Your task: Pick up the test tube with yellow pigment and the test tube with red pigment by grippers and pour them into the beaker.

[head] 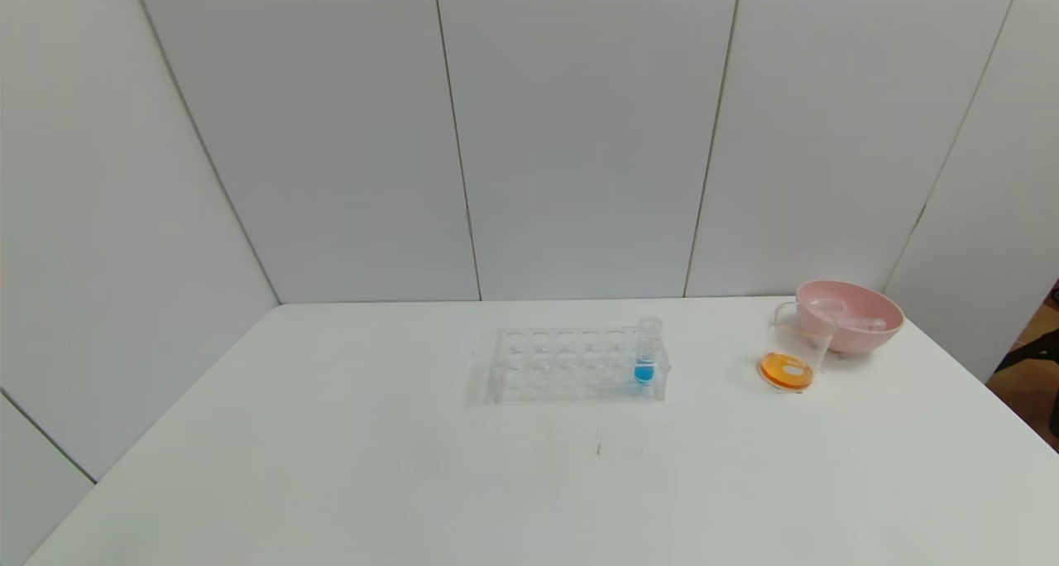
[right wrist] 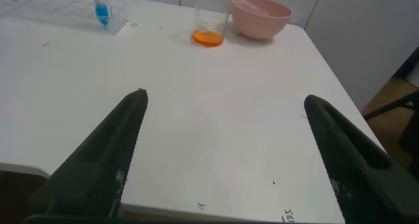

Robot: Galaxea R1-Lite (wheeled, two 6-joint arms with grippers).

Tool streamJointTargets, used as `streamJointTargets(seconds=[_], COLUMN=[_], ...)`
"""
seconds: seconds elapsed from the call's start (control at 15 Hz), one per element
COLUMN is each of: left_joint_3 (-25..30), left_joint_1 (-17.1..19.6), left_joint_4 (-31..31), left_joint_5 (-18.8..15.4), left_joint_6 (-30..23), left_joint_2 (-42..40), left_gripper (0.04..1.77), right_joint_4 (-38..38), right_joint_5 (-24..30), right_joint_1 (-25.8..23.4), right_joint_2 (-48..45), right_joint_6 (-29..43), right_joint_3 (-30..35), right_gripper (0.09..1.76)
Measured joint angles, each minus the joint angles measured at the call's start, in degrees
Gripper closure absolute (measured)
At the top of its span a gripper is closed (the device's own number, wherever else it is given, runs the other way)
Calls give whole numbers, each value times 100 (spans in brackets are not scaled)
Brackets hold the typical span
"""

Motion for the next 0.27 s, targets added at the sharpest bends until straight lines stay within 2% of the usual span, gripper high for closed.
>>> streamJointTargets(seconds=[0.27], left_joint_3=[0], left_joint_1=[0], left_joint_4=[0], left_joint_5=[-2], left_joint_6=[-2], left_joint_2=[0], left_gripper=[9], right_joint_4=[39], right_joint_5=[-30], right_joint_1=[0], right_joint_2=[0], right_joint_6=[250], right_joint_3=[0], right_gripper=[14])
